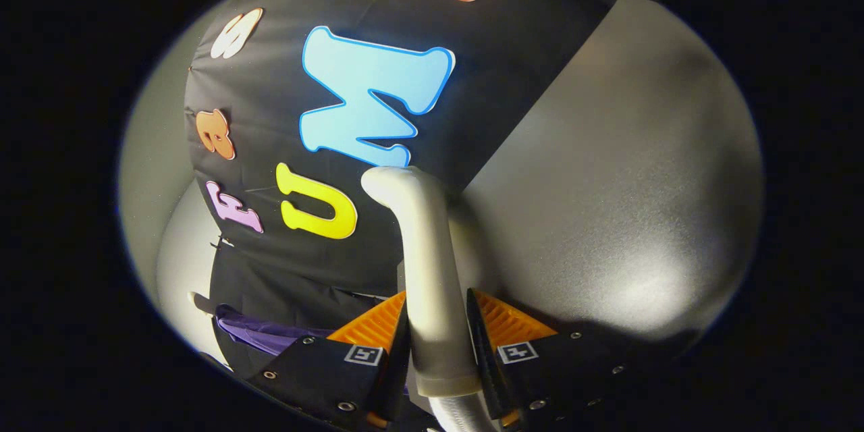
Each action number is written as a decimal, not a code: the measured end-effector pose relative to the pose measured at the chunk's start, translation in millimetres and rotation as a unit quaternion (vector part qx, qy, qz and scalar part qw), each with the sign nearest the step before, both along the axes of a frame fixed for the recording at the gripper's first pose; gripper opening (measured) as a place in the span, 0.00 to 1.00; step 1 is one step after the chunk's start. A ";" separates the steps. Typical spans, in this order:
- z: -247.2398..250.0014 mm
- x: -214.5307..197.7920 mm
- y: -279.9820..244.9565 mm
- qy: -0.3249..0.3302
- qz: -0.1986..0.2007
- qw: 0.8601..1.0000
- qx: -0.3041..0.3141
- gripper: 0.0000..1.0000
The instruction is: Iron the clothes twice with a garment steamer, once on the left side and once on the right side.
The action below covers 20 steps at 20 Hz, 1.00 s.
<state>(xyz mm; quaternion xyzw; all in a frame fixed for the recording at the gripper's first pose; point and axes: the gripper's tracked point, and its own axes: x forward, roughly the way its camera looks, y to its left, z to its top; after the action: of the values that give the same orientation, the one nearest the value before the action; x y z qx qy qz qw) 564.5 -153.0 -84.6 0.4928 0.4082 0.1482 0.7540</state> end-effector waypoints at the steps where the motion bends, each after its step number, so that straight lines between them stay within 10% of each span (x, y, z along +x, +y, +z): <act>1: 2.1 -0.2 0.4 -0.004 0.000 1.000 -0.004 0.45; 20: 60.6 -149.7 85.3 -0.105 -0.008 0.984 -0.142 0.31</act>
<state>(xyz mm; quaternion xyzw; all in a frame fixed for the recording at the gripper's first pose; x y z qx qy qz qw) 414.8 -67.6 -23.9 0.3657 0.3395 0.1340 0.8562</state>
